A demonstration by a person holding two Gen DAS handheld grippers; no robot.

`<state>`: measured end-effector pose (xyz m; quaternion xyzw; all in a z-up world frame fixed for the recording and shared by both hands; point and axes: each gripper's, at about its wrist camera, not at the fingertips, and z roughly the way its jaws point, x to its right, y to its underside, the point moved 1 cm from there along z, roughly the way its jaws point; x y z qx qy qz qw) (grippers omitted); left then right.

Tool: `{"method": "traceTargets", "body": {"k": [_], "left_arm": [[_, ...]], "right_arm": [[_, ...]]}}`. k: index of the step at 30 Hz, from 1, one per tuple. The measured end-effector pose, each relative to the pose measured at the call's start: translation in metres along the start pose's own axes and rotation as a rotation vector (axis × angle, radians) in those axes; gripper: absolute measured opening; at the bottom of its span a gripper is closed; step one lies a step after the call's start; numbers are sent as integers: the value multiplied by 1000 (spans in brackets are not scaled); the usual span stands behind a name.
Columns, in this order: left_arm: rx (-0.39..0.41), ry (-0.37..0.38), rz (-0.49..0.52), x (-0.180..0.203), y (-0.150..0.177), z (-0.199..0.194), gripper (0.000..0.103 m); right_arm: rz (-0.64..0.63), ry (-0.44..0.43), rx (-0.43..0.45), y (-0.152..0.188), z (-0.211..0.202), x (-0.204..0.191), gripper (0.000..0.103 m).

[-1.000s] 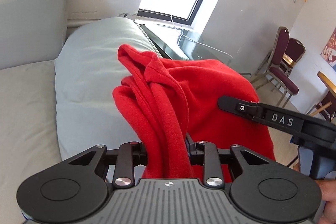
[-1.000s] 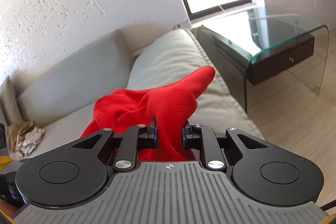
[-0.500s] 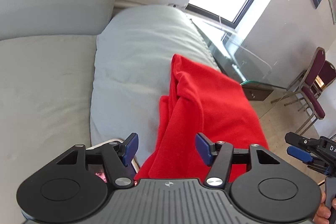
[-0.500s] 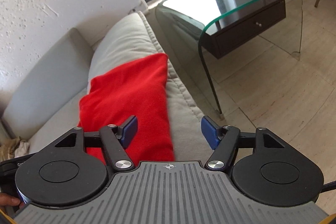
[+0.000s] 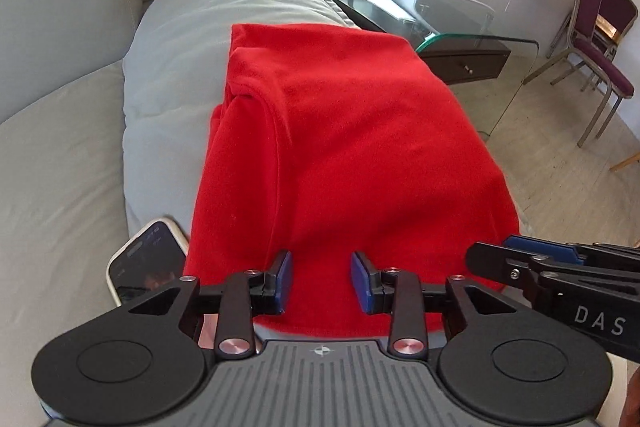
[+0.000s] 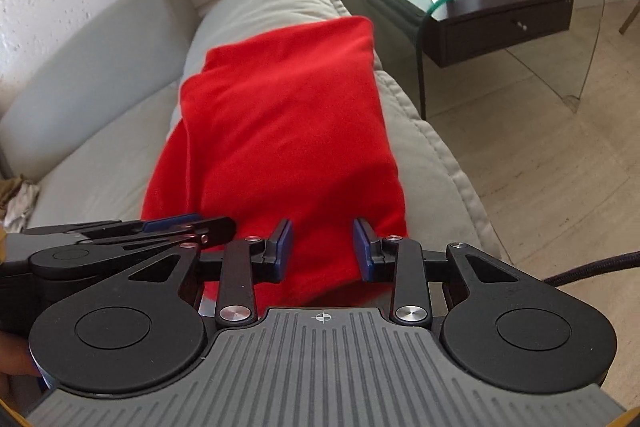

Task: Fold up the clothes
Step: 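Carry the shirt onto the sofa armrest cushion and open both grippers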

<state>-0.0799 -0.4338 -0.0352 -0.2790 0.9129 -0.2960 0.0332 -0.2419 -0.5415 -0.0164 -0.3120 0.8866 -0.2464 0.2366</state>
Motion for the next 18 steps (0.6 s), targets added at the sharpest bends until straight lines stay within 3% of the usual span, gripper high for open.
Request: {"method": "traceTargets", "body": {"k": [2, 3, 4, 5, 8, 13, 15, 18], "left_arm": [[-13, -15, -23, -1, 5, -14, 40], [-11, -20, -32, -1, 8, -22, 46], [-8, -24, -41, 0, 11, -31, 61], [-11, -32, -54, 2, 14, -40, 67], [-2, -13, -50, 18, 23, -71, 75], [74, 56, -6, 34, 33, -126, 86], [101, 65, 22, 37, 39, -146, 94], [126, 74, 49, 36, 42, -169, 95]], "right_arm": [[1, 27, -20, 5, -12, -2, 45], [-6, 44, -29, 8, -19, -5, 51], [-14, 61, -37, 10, -27, -7, 61], [-24, 68, -38, 12, -36, -10, 69], [-25, 55, 5, 17, -77, -16, 82], [67, 15, 46, 22, -138, -18, 92], [39, 44, 54, 23, -157, -27, 93], [-33, 79, 69, 26, -177, -46, 95]]}}
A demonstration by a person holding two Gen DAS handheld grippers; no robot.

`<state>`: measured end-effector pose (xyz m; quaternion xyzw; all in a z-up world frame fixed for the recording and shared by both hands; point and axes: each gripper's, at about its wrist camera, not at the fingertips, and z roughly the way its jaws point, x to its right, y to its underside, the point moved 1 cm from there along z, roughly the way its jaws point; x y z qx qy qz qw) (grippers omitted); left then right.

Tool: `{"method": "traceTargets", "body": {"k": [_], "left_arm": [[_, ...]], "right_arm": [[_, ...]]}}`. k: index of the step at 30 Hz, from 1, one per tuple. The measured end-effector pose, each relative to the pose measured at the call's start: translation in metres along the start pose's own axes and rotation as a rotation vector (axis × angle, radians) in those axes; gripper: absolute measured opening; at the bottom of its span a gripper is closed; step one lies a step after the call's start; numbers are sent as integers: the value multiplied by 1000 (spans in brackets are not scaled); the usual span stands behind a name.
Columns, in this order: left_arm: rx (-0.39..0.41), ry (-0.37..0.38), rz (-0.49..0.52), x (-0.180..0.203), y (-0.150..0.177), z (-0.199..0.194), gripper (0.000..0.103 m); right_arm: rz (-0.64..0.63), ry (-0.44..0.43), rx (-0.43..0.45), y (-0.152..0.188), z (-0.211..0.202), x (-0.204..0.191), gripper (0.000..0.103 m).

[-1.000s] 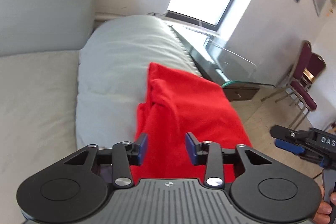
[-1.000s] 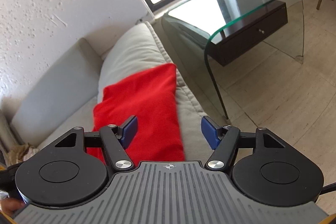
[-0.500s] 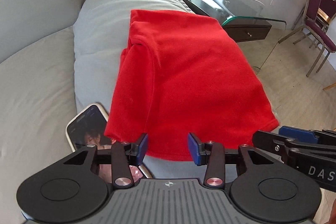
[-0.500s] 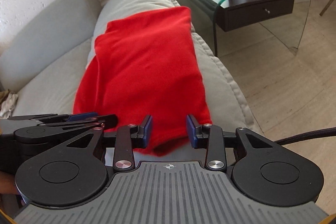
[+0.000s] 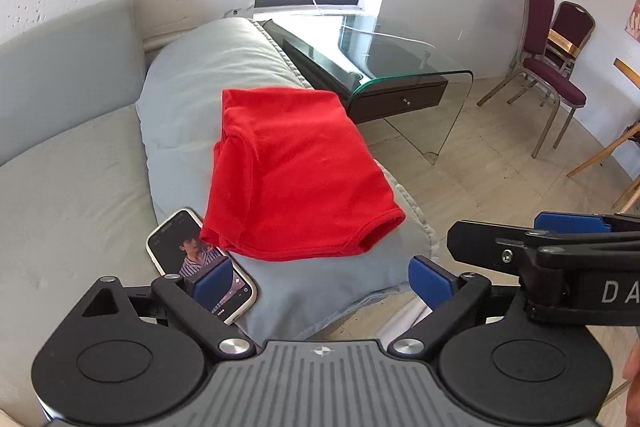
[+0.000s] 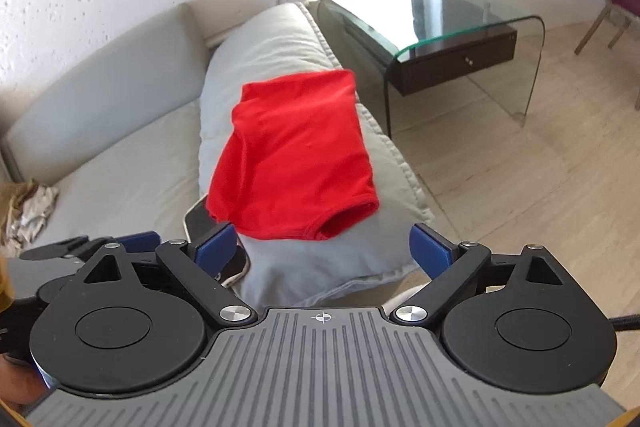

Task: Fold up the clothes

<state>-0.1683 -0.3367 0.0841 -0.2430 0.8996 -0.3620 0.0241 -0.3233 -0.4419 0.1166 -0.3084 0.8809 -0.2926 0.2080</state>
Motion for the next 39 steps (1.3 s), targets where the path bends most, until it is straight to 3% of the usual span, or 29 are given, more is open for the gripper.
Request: {"method": "traceTargets", "body": {"k": [3, 11, 22, 27, 39], "left_arm": [[16, -8, -22, -3, -4, -16, 102], [59, 9, -15, 2, -11, -46, 102], [161, -86, 20, 13, -12, -85, 102], [147, -85, 21, 19, -7, -84, 102], [99, -89, 35, 26, 2, -67, 102]], "right_arm": [[-20, -12, 9, -3, -17, -11, 95], [-68, -7, 25, -17, -51, -27, 100], [-132, 24, 132, -22, -92, -35, 103], [-144, 44, 158, -15, -99, -33, 103], [-153, 60, 122, -5, -91, -24, 103]]}}
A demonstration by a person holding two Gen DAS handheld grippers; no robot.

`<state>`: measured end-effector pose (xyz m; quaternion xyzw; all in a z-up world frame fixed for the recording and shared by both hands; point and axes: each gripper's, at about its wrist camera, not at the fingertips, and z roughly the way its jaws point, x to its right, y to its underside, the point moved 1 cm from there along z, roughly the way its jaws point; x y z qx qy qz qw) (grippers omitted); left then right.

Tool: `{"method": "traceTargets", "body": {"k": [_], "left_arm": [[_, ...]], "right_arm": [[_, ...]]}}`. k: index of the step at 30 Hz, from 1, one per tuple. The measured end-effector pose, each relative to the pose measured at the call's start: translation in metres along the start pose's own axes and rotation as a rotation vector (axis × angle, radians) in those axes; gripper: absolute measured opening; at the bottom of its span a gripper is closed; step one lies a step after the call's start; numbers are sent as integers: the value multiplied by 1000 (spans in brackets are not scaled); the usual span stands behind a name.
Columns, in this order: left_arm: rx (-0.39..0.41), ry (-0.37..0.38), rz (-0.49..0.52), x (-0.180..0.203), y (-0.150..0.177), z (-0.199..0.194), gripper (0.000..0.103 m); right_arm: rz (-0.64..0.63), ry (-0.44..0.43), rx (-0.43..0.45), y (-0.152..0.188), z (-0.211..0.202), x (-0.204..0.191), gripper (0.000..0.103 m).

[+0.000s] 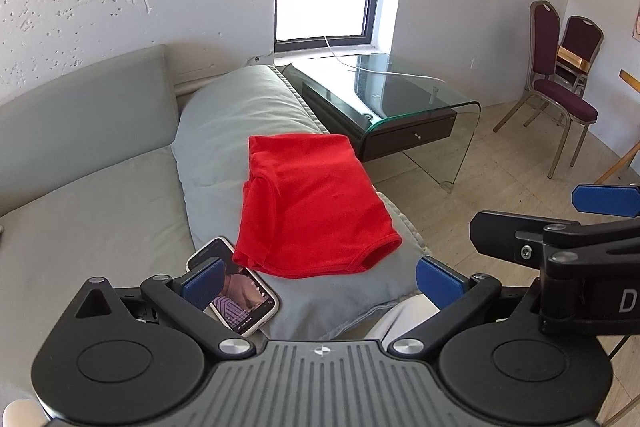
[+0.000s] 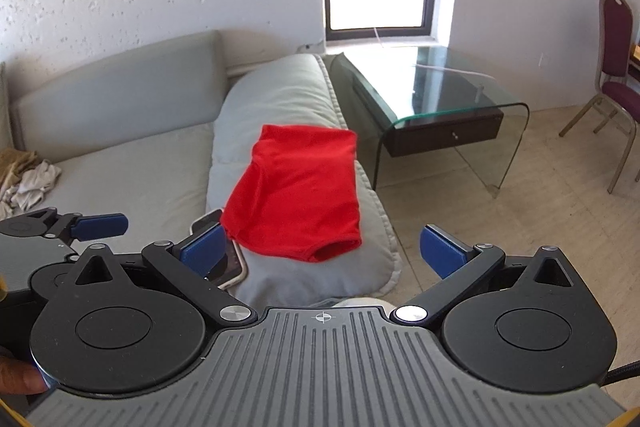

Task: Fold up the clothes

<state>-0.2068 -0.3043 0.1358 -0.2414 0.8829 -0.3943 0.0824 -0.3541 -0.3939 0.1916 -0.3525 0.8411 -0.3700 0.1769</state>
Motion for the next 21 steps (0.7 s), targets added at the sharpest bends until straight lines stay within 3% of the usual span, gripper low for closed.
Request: {"method": "traceTargets", "body": {"k": [21], "left_arm": [[-58, 26, -3, 1, 0, 25, 102]], "right_arm": [[48, -27, -46, 6, 24, 6, 103]]}}
